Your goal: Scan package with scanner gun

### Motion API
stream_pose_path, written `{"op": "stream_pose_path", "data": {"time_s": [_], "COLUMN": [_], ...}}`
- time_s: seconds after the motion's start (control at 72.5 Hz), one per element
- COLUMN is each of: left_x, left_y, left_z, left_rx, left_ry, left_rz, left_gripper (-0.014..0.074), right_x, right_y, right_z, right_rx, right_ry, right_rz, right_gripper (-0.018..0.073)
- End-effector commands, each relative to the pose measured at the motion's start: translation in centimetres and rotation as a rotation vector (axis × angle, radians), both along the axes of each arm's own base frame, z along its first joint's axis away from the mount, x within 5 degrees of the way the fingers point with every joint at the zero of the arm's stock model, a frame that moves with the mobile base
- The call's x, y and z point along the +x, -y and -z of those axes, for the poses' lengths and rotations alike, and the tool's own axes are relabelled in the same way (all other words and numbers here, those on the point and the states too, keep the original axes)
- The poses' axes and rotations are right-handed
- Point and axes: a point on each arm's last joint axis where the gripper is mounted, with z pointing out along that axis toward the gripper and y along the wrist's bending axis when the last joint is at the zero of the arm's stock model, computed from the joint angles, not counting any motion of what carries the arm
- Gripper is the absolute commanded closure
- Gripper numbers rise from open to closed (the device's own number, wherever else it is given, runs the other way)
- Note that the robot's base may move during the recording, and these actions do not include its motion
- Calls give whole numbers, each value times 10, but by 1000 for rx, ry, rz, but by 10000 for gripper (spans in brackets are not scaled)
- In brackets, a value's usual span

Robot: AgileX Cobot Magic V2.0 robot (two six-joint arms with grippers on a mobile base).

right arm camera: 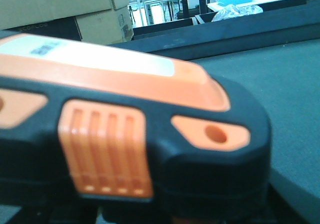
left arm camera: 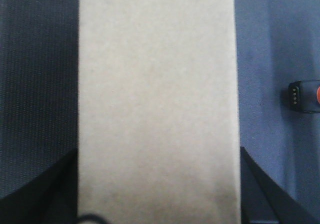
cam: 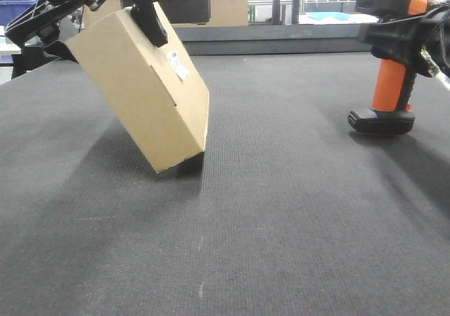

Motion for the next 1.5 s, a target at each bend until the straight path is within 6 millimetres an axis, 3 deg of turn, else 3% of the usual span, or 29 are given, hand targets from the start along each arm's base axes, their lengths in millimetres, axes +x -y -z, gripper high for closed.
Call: {"op": "stream_pose_path", "data": {"time_s": [0.0,0.414,0.731,0.925,1.201,1.491], "left_x": [-1,-1,-1,-1,-1,-1], "left_y": [3,3,3,3,3,3], "left_z": [-7,-7,-7,-7,-7,-7], "left_rx": [-23,-23,-23,-23,-23,-23], "left_ry": [20,20,19,19,18,18], "left_rz": [-5,-5,-4,-4,-4,-4], "left_gripper": [708,708,708,708,708,708], "right_x": [1,1,1,1,-11,-42], "right_y": [0,-1,-1,-2,-4,-1], "right_z": [-9,-4,-3,6,10,12], "right_rx": [-7,-6,-4,7,-16,-29], "right_ry": [75,42,30,-72,-100,-133], "right_rz": [0,-4,-5,-19,-54,-67], "right_gripper": [728,700,254,58,24,24]}}
